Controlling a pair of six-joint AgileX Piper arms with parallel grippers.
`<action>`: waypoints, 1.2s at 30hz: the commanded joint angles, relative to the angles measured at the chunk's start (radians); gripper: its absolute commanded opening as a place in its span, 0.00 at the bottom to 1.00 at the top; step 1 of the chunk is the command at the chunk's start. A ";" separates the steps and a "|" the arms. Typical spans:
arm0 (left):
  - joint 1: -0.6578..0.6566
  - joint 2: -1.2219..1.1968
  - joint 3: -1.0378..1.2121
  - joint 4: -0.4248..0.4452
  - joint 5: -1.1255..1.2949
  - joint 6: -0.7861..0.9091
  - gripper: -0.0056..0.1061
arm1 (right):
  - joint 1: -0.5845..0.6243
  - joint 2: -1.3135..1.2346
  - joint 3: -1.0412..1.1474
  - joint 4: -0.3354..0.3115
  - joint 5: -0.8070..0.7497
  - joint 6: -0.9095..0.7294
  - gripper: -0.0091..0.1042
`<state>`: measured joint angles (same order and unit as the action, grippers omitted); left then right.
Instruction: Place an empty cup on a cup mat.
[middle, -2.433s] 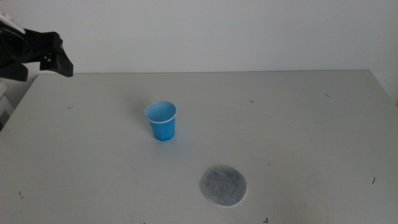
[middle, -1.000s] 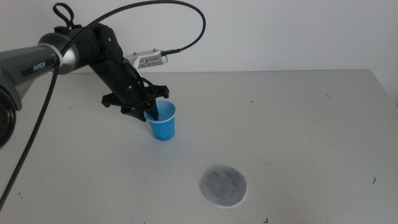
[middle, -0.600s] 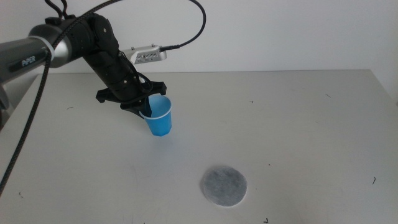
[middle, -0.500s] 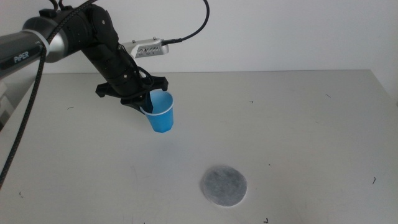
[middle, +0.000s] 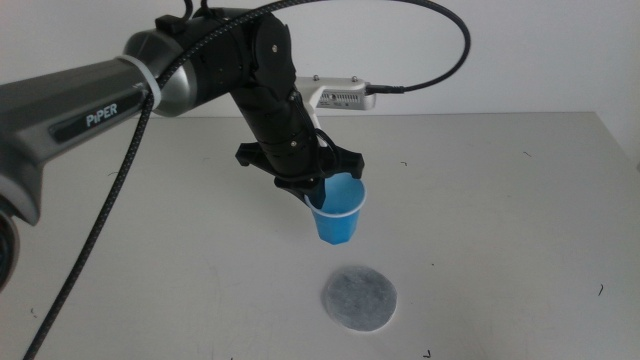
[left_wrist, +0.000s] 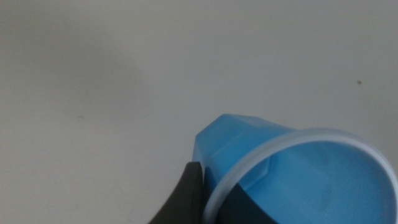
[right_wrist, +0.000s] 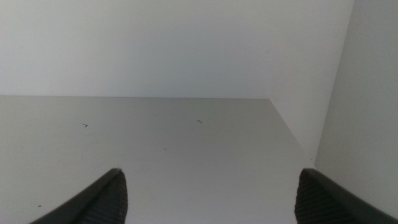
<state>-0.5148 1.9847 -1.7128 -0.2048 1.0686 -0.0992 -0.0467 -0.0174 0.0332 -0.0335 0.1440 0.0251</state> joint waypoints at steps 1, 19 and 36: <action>-0.042 -0.061 -0.031 0.003 -0.014 -0.021 0.05 | 0.002 -0.019 -0.012 -0.009 -0.078 -0.008 0.91; -0.169 -0.045 -0.028 0.039 0.036 -0.020 0.05 | 0.002 -0.019 -0.012 -0.009 -0.078 -0.008 0.91; -0.174 0.046 -0.028 0.035 0.060 -0.020 0.05 | 0.002 -0.019 -0.012 -0.009 -0.078 -0.008 0.91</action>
<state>-0.6828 2.0796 -1.7128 -0.1515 1.1221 -0.1113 -0.0467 -0.0174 0.0332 -0.0335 0.1440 0.0251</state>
